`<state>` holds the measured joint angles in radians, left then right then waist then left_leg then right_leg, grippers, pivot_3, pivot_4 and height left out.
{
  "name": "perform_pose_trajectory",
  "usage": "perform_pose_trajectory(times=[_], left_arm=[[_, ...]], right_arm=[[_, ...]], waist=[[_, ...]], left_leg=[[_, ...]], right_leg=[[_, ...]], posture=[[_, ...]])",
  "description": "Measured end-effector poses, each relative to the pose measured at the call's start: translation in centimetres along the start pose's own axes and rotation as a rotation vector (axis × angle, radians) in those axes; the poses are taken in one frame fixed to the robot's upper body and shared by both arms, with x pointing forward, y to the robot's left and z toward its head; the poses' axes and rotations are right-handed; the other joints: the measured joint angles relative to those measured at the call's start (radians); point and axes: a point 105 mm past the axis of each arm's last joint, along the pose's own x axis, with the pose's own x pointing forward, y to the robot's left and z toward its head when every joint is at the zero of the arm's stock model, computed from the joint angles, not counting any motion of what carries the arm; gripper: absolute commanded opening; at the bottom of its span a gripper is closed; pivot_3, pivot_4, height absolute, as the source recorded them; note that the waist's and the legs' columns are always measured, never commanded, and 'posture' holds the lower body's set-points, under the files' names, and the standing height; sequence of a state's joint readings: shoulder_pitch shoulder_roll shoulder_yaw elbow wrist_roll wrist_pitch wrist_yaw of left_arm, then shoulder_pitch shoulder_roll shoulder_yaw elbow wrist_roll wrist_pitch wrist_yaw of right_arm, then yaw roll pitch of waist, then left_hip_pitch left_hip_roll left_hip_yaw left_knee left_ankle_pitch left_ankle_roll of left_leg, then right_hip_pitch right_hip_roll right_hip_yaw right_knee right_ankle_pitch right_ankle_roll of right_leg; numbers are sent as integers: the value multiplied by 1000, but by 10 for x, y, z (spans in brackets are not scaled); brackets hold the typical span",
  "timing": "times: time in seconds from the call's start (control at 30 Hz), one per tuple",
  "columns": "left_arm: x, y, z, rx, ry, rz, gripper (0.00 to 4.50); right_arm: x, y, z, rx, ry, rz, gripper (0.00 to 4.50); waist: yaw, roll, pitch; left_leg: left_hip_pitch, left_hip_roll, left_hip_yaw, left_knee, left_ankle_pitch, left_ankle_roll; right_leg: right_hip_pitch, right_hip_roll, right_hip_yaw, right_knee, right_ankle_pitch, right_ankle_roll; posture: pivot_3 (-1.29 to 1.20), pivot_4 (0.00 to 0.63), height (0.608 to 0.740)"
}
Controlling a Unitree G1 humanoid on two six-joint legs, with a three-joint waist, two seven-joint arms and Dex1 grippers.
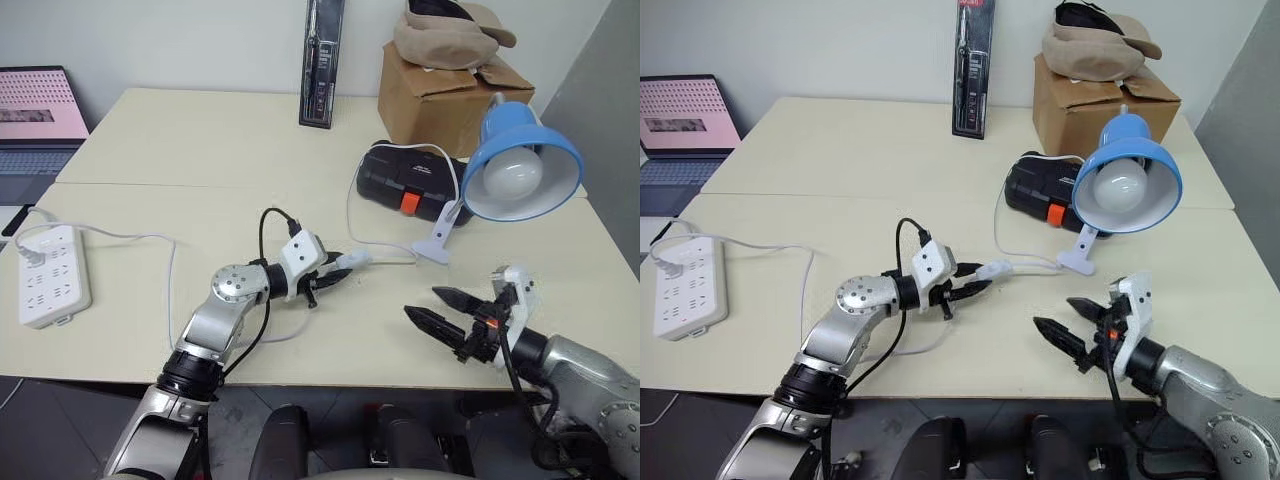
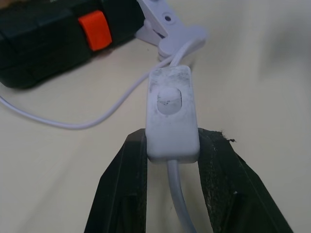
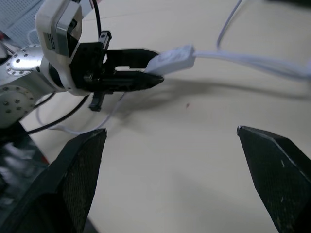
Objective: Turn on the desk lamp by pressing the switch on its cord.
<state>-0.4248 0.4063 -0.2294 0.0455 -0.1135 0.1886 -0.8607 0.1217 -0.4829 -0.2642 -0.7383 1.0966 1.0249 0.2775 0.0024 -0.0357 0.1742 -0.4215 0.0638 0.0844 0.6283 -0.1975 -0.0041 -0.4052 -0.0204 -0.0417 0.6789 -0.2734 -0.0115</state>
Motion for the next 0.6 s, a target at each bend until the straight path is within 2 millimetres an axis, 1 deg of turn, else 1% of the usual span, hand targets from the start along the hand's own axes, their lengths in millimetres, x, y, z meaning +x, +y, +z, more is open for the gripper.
perform_pose_trajectory(times=[0.07, 0.1, 0.17, 0.2, 0.3, 0.37, 0.43, 0.6], left_arm=[[0, 0, 3, 6, -3, 1, 1119], [0, 0, 4, 5, -2, 1, 1119], [1, -1, 7, 7, -8, -1, 1119], [2, -3, 9, 7, -13, -3, 1119], [2, -2, 8, -8, -1, 3, 1119], [6, -1, 10, -19, 1, 10, 1119], [10, 2, 15, -36, -1, 23, 1119], [14, 3, 19, -67, 9, 34, 1119]], right_arm=[[11, 0, -1, 94, -27, -9, 4500], [23, -1, 1, 181, -58, -14, 4500], [38, -1, 4, 291, -102, -9, 4500], [51, 3, 6, 369, -116, 5, 4500], [75, 7, 17, 509, -164, 20, 4500], [87, 9, 22, 589, -191, 23, 4500], [94, 7, 24, 634, -200, 11, 4500], [98, -1, 21, 681, -211, -29, 4500]], waist=[[-2, -1, 0], [-5, -1, 0], [-9, -1, 0], [-10, 0, 0], [-9, 0, 0], [-8, 0, 0], [-3, -1, 0], [-6, -1, 0]], left_leg=[[0, 0, 0, 0, 0, 0], [1, 1, 0, 0, 0, 0], [1, 1, -1, 0, 0, 0], [1, 1, -1, 0, 0, 0], [0, 0, 0, 0, 0, 0], [-3, 0, 0, 0, 0, 0], [-4, 0, 0, 1, 0, 0], [-5, 0, 1, 1, 0, 1]], right_leg=[[0, 0, 0, 1, 0, 0], [0, 1, 0, 1, 0, 0], [0, 1, 0, 1, 1, 1], [0, 1, 0, 2, 1, 1], [0, 1, 1, 1, 1, 1], [-2, 1, 1, 0, 1, 1], [-2, 1, 0, -1, 1, 2], [-2, 0, 1, -2, 1, 3]], posture=[[0, 150, 740], [0, 150, 740], [0, 150, 740], [0, 150, 740], [0, 150, 740], [0, 150, 740], [0, 150, 740], [0, 150, 740]])
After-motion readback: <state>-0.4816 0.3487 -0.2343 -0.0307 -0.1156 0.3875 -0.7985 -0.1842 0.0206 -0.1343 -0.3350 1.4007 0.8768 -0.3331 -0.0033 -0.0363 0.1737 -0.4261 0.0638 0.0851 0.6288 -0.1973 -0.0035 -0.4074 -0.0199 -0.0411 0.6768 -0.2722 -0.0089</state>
